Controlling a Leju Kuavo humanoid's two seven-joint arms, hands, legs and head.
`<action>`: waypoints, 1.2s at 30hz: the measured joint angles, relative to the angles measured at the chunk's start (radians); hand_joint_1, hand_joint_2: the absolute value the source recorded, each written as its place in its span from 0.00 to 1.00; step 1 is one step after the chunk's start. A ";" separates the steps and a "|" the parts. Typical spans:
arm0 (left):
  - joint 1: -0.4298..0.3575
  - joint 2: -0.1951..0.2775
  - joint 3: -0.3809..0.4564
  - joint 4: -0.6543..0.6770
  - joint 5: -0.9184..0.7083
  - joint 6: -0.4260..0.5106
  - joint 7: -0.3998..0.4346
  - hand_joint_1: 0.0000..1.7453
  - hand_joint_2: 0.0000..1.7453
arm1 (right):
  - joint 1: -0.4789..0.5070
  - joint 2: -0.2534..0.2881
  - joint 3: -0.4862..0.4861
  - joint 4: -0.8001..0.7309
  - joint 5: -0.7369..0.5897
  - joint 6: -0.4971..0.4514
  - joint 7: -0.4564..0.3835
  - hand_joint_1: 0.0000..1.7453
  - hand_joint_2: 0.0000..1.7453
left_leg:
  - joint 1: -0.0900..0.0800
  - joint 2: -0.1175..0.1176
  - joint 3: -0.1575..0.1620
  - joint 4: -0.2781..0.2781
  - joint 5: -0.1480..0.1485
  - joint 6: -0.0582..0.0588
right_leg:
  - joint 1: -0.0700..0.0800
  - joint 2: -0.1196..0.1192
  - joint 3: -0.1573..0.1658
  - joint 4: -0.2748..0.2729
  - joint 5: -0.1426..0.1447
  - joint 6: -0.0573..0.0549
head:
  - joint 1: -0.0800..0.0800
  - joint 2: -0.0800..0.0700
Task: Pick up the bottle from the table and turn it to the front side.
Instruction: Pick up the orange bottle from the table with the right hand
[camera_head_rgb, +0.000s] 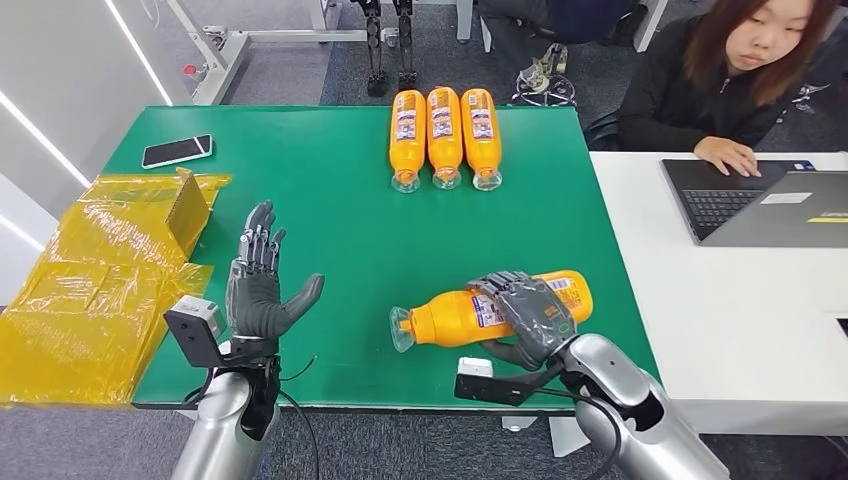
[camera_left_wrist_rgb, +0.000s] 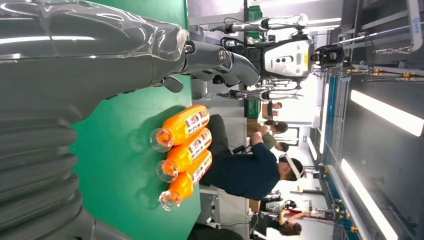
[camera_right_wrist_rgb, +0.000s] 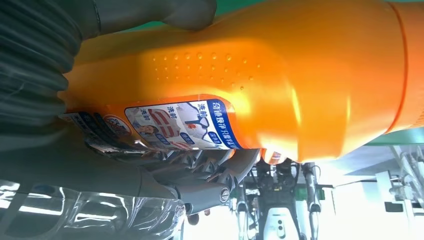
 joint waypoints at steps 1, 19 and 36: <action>0.000 0.000 0.000 0.000 0.001 0.000 0.000 0.00 1.00 | 0.008 -0.002 -0.001 -0.004 0.001 -0.004 0.000 1.00 1.00 | 0.000 0.000 0.000 0.000 0.000 0.000 | 0.000 0.000 0.000 0.000 0.000 0.000 | 0.000 0.000; -0.012 -0.009 -0.001 0.007 0.004 -0.042 0.000 0.00 1.00 | 0.133 0.022 0.000 -0.066 0.046 -0.073 0.067 1.00 1.00 | 0.000 0.000 -0.001 0.000 0.000 0.000 | 0.000 0.000 -0.002 0.000 -0.001 0.000 | 0.000 0.000; 0.044 -0.015 -0.075 -0.059 0.223 -0.393 0.001 0.00 1.00 | 0.265 0.161 -0.007 -0.078 0.048 -0.204 -0.027 1.00 1.00 | 0.000 0.000 -0.001 -0.001 -0.001 -0.001 | 0.000 0.000 -0.002 0.000 -0.002 0.000 | 0.000 0.000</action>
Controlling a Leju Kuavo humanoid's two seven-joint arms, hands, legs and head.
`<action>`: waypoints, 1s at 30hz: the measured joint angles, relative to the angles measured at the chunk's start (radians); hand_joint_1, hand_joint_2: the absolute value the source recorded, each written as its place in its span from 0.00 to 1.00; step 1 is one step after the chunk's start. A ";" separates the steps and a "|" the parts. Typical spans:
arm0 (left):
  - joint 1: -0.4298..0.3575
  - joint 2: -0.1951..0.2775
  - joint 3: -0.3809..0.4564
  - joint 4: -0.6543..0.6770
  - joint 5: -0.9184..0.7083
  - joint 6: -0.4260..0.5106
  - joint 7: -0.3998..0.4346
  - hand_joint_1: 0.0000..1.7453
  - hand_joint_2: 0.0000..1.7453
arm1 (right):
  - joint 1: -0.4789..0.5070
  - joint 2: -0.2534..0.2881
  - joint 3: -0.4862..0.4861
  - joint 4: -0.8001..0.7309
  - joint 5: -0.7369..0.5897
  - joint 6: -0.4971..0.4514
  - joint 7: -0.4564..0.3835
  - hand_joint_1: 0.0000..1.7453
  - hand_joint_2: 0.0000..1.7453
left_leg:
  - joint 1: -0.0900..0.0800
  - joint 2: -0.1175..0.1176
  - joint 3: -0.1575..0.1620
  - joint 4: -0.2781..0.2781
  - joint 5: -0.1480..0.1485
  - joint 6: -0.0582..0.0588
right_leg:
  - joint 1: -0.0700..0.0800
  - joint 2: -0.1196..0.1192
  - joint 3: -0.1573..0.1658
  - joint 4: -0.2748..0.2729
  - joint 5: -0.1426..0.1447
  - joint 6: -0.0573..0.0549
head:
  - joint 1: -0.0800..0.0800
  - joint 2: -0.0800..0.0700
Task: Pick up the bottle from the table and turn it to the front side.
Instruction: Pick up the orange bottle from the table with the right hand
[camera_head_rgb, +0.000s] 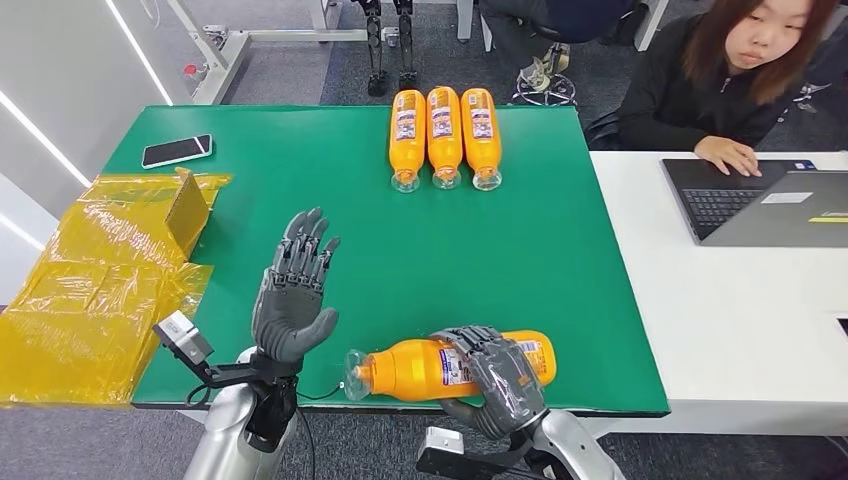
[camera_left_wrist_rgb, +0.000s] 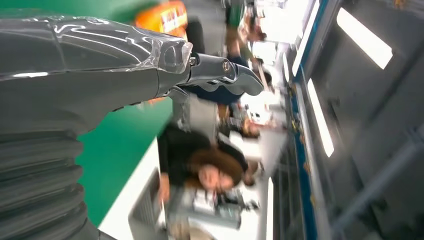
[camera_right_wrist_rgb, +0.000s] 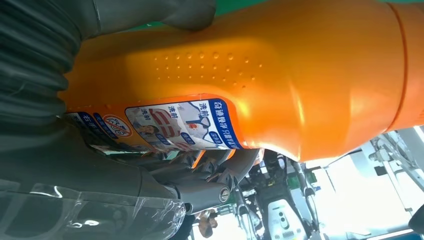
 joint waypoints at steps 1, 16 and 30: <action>0.002 0.004 -0.009 0.000 0.006 -0.018 -0.006 0.00 1.00 | 0.000 0.001 -0.002 0.002 -0.001 -0.002 -0.003 1.00 1.00 | 0.000 0.000 0.000 0.000 0.000 0.000 | 0.000 0.000 0.000 0.000 0.000 0.000 | 0.000 0.000; -0.006 0.026 -0.072 0.025 0.083 -0.156 -0.007 0.00 1.00 | 0.013 0.039 -0.146 -0.123 0.004 -0.014 0.005 1.00 1.00 | 0.000 0.000 0.000 0.000 0.000 0.000 | 0.000 0.000 0.000 0.000 0.000 0.000 | 0.000 0.000; 0.005 0.033 -0.096 0.025 0.088 -0.157 -0.009 0.00 1.00 | 0.010 0.063 -0.258 -0.171 -0.055 -0.022 -0.054 1.00 1.00 | 0.000 0.000 0.000 0.000 0.000 0.000 | 0.000 0.000 0.000 0.000 0.000 0.000 | 0.000 0.000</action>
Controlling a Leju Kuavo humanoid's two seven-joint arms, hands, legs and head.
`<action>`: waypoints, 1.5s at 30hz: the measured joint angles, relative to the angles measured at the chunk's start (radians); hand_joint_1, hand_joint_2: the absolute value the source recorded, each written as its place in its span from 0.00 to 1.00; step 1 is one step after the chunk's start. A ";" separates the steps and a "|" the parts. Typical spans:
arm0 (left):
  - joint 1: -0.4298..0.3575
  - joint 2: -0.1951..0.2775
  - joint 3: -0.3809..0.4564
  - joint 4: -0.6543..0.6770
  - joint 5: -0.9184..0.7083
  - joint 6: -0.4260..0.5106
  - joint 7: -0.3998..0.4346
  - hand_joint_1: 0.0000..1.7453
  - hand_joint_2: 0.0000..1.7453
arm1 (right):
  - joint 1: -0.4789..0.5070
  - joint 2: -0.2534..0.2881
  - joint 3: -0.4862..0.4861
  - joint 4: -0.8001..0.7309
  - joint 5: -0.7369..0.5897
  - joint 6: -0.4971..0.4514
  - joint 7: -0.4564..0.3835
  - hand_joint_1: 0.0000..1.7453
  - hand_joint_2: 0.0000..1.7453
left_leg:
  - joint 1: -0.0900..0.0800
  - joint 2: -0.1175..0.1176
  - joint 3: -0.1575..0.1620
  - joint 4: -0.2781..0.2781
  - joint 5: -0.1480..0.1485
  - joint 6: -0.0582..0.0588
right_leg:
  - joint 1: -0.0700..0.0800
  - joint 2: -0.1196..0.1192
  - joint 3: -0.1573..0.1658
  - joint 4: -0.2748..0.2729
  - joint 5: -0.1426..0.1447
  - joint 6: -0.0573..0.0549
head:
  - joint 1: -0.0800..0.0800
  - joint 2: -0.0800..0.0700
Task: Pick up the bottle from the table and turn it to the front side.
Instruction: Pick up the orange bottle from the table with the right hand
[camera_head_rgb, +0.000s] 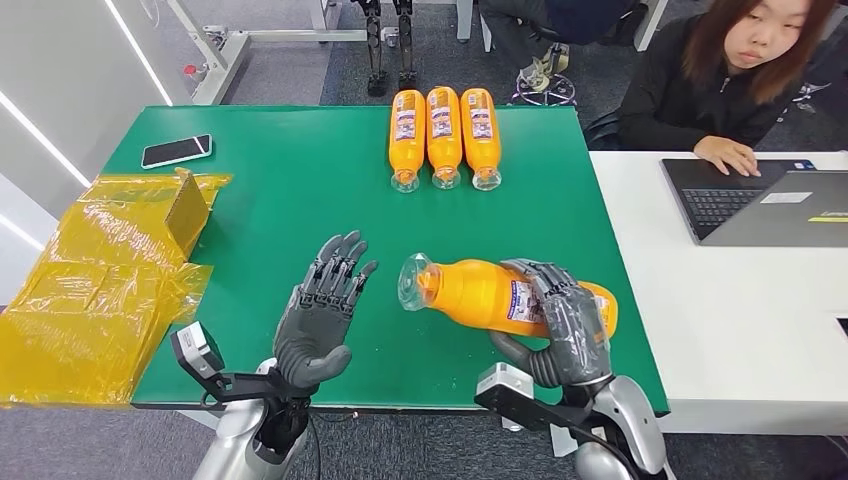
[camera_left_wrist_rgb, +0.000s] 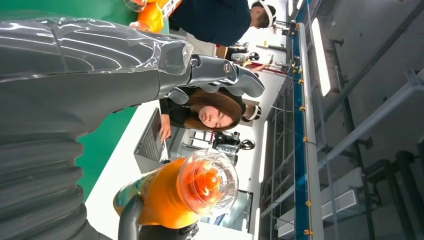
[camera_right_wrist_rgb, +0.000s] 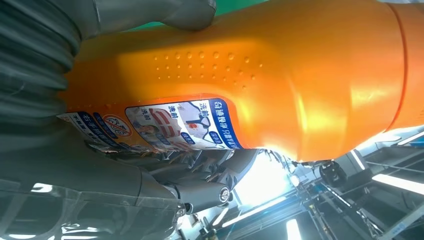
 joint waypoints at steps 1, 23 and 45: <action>0.000 0.000 0.000 0.000 0.000 0.000 0.000 0.00 1.00 | 0.000 0.001 -0.002 0.000 -0.001 0.000 -0.001 1.00 1.00 | 0.000 0.000 0.000 0.000 0.000 0.000 | 0.000 0.000 0.000 0.000 0.000 0.000 | 0.000 0.000; 0.001 -0.005 -0.032 -0.059 0.034 0.014 0.014 0.00 1.00 | 0.001 0.075 0.179 0.191 -0.275 -0.110 -0.181 1.00 1.00 | 0.000 0.000 0.000 0.000 0.000 -0.001 | 0.000 0.000 0.000 0.000 0.000 0.000 | 0.000 0.000; 0.011 -0.005 -0.035 -0.069 0.014 0.023 -0.013 0.00 1.00 | 0.010 0.096 0.273 0.255 -0.324 -0.140 -0.217 1.00 1.00 | 0.000 0.000 0.000 0.000 0.000 -0.001 | 0.000 0.000 0.000 0.000 0.000 0.000 | 0.000 0.000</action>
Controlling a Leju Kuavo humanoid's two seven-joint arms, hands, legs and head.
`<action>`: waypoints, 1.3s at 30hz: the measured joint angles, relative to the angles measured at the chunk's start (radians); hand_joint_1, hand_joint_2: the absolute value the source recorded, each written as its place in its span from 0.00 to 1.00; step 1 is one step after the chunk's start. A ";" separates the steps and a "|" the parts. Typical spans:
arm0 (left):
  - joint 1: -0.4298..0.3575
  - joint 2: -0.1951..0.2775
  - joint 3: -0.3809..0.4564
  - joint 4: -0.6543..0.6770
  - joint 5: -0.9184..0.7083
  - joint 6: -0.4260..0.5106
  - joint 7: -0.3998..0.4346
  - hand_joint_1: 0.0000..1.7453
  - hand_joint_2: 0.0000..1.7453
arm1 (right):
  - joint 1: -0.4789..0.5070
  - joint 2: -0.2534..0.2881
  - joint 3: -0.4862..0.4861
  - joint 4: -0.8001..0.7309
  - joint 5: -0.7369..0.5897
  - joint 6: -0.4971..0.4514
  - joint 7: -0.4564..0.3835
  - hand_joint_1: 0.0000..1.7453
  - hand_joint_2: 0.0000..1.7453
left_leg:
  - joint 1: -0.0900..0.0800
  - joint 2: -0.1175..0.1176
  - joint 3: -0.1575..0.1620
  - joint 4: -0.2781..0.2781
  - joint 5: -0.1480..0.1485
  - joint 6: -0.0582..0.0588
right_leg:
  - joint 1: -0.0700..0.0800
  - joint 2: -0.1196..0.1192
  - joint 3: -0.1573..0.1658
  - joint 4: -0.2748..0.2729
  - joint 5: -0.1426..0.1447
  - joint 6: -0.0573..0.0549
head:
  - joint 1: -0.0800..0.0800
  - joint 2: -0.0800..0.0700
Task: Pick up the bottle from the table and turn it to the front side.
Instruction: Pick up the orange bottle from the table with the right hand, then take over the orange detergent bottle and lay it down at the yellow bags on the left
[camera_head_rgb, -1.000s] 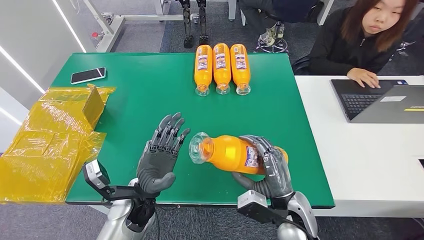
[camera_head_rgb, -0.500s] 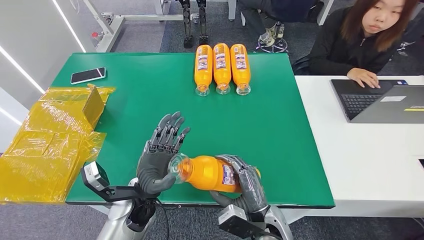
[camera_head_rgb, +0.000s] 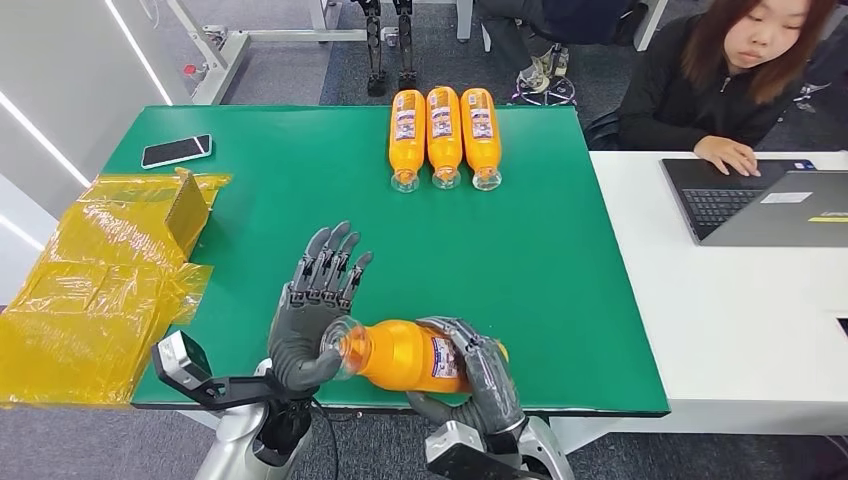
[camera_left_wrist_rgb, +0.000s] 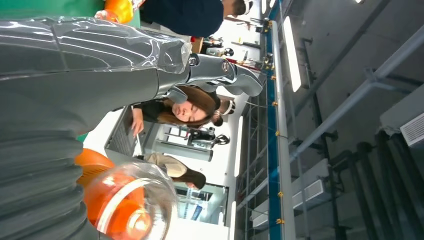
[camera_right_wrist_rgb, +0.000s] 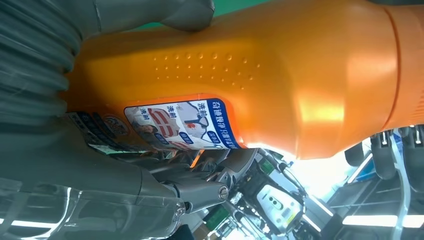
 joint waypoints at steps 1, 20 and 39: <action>0.002 0.000 0.000 -0.002 -0.001 0.001 -0.001 0.00 1.00 | 0.000 0.000 0.000 -0.005 0.000 0.000 0.001 1.00 1.00 | 0.000 0.000 0.000 0.000 0.000 0.000 | 0.000 0.000 0.000 0.000 0.000 0.000 | 0.000 0.000; 0.079 -0.006 -0.040 -0.099 -0.014 -0.006 0.032 0.00 1.00 | -0.038 0.029 0.016 -0.037 0.021 0.044 0.037 1.00 1.00 | 0.000 0.000 0.000 0.000 0.000 0.000 | 0.000 0.000 0.000 0.000 0.000 0.000 | 0.000 0.000; 0.100 -0.006 -0.041 -0.137 -0.031 0.005 0.043 0.00 1.00 | -0.052 0.049 0.016 -0.023 0.020 0.061 0.037 1.00 1.00 | 0.000 0.000 0.000 0.000 0.000 0.000 | 0.000 0.000 0.000 0.000 0.000 0.000 | 0.000 0.000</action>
